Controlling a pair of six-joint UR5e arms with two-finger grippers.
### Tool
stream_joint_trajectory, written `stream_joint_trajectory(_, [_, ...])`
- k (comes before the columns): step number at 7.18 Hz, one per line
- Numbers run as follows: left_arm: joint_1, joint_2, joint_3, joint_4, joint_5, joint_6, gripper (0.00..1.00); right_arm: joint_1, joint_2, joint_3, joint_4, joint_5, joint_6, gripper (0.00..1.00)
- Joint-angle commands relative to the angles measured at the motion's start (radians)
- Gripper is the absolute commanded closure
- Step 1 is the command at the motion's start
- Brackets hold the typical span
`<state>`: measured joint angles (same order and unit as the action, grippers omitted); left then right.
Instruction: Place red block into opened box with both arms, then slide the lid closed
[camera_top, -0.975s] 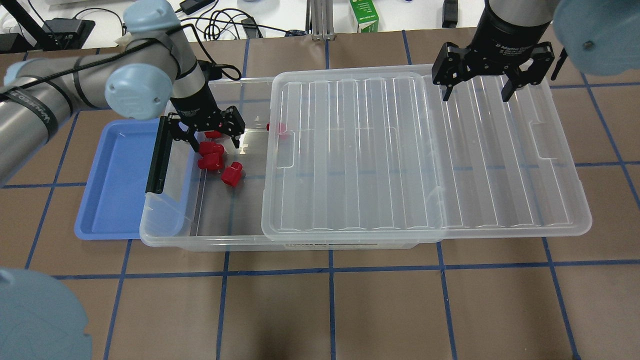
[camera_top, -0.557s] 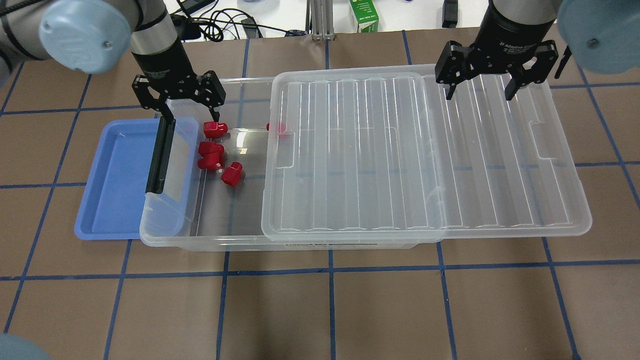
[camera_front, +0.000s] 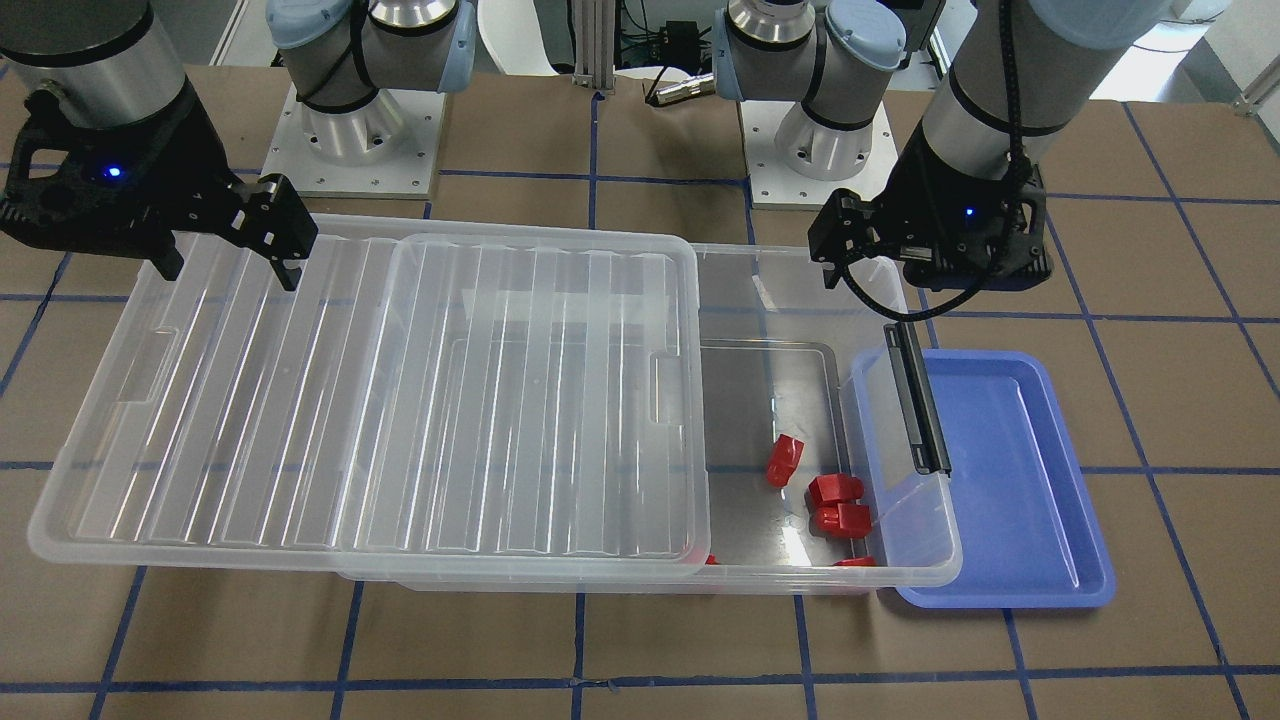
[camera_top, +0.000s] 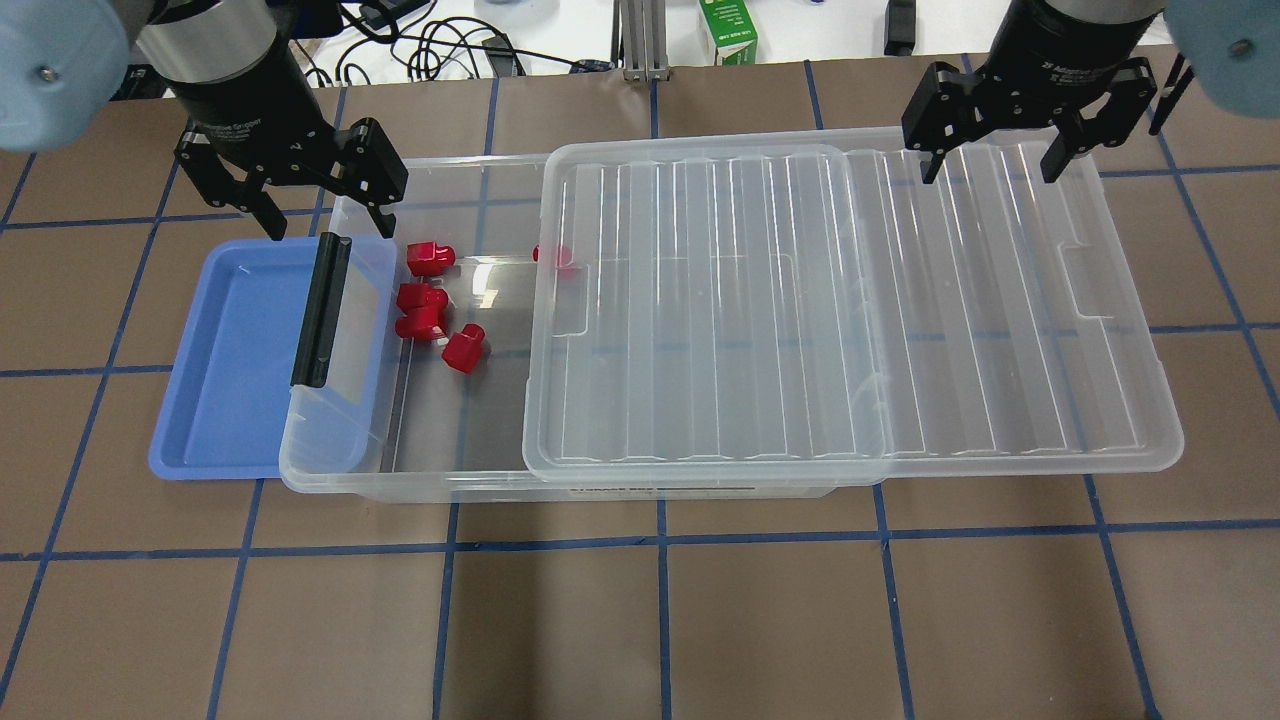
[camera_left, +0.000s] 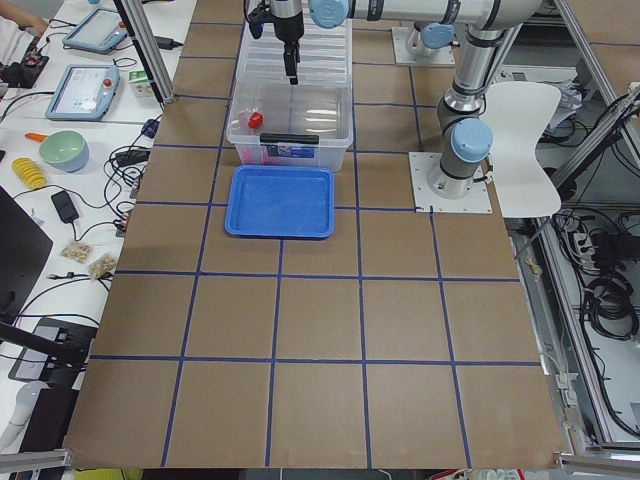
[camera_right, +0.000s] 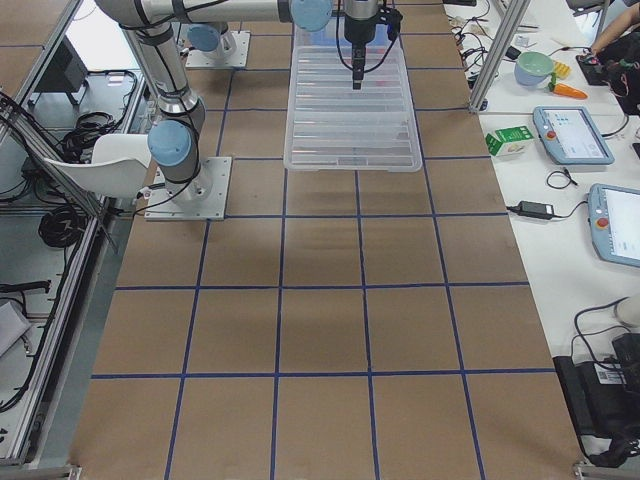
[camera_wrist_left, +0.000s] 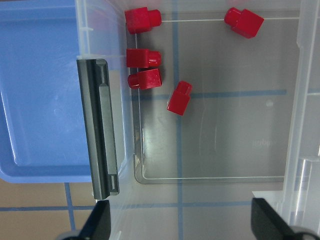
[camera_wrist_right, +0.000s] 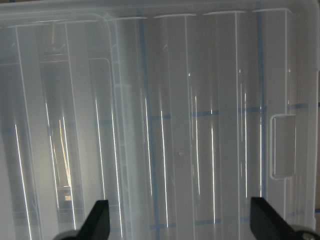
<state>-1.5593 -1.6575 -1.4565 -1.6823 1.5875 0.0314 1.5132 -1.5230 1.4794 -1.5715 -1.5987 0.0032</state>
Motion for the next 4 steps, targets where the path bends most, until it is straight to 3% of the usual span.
stream_joint_trajectory(1, [-0.002,0.027,-0.039,-0.001,0.006,0.001,0.0,-0.06,-0.002,-0.013,0.008,0.006,-0.104,0.0])
stream_joint_trajectory(4, [0.002,0.059,-0.074,-0.016,0.009,0.013,0.0,-0.216,-0.019,-0.01,0.007,-0.006,-0.465,0.0])
